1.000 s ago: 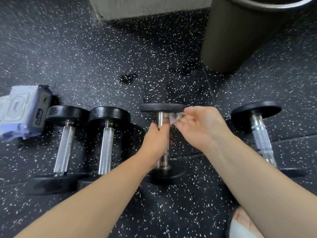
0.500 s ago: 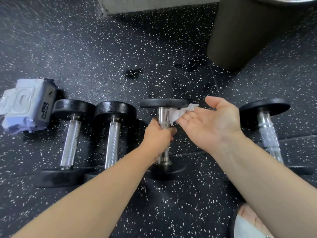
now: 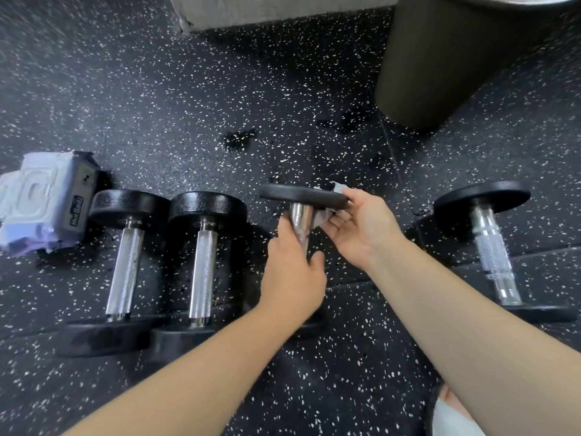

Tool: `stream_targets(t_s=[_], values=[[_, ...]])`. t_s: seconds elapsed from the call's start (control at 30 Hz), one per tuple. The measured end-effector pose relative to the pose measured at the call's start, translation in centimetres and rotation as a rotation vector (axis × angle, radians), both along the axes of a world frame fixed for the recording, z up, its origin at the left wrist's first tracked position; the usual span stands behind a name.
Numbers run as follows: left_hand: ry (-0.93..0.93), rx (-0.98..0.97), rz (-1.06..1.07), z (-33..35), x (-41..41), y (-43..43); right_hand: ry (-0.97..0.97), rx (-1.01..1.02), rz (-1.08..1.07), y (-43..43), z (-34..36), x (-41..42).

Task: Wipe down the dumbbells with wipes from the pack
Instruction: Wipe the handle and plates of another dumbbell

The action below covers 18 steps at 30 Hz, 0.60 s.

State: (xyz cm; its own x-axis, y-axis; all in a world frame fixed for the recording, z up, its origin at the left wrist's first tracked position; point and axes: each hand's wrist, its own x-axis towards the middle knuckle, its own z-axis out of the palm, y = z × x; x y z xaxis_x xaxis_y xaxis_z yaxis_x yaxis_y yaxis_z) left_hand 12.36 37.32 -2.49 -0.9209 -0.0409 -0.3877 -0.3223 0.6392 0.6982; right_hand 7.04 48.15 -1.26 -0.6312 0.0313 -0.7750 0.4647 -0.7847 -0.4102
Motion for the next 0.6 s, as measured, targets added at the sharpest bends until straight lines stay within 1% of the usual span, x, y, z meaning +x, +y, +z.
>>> stream_targets(t_s=[0.07,0.13,0.27,0.37,0.43,0.5,0.6], values=[[0.019,-0.054,0.045,-0.1,-0.2,0.4,0.010,0.051,-0.020,-0.3,0.8,0.7],[-0.002,-0.053,0.102,-0.3,-1.1,0.1,0.008,0.075,-0.032,-0.9,1.9,1.3],[-0.006,0.137,0.139,-0.3,-1.6,-0.8,0.049,0.002,-0.013,-1.1,3.9,2.0],[-0.067,0.351,0.195,-0.2,-1.9,-0.4,0.065,-0.097,-0.012,-0.5,4.9,1.5],[-0.111,0.469,0.224,-0.3,-2.2,0.0,0.045,-0.164,-0.055,-0.4,4.6,0.7],[-0.125,0.497,0.217,-0.4,-2.3,0.2,0.002,-0.174,-0.107,-0.4,3.7,0.0],[-0.115,0.446,0.183,-0.9,-2.3,0.3,-0.025,-0.176,-0.157,-0.2,3.2,0.1]])
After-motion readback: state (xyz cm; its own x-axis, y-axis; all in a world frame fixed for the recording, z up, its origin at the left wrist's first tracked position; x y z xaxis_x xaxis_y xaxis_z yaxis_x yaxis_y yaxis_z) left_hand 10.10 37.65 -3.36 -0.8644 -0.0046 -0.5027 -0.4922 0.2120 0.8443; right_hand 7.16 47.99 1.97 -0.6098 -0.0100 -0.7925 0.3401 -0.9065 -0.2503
